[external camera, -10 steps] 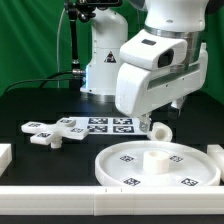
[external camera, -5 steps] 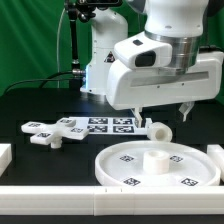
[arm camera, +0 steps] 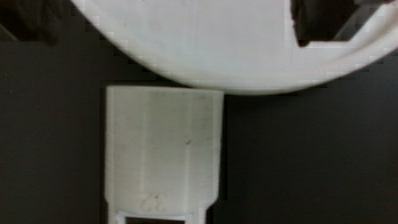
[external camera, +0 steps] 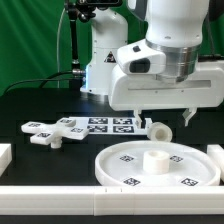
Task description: Assemble round table
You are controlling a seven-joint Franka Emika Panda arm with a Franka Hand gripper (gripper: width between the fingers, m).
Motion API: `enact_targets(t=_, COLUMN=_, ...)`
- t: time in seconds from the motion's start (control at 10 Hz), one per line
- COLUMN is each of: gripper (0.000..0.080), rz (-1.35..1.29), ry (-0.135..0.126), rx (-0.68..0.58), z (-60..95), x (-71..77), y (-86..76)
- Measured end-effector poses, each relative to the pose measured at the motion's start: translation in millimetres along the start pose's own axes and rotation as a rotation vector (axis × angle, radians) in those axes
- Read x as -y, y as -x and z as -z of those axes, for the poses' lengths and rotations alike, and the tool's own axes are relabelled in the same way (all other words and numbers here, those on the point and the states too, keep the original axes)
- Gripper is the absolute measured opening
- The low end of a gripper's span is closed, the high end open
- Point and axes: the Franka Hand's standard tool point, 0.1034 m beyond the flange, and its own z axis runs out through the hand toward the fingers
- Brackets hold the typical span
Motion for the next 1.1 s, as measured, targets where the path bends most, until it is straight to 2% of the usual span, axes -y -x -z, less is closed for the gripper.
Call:
enact_targets(t=0.1, gripper=0.0649, rz=-0.016, ry=-0.017, rx=0.074, z=-4.0, x=2.4, y=0.0)
enact_targets(t=0.5, gripper=0.0649, rz=-0.005, ry=-0.014, rx=0.311, z=-10.6, x=7.6, y=3.4)
enact_targets(t=0.8, gripper=0.0649, rz=-0.036, ry=-0.004, rx=0.493, z=-22.8, x=4.7, y=5.9)
enact_targets(t=1.1, gripper=0.0649, rz=-0.036, ry=-0.006, rx=0.611, z=-33.4, x=2.5, y=5.5)
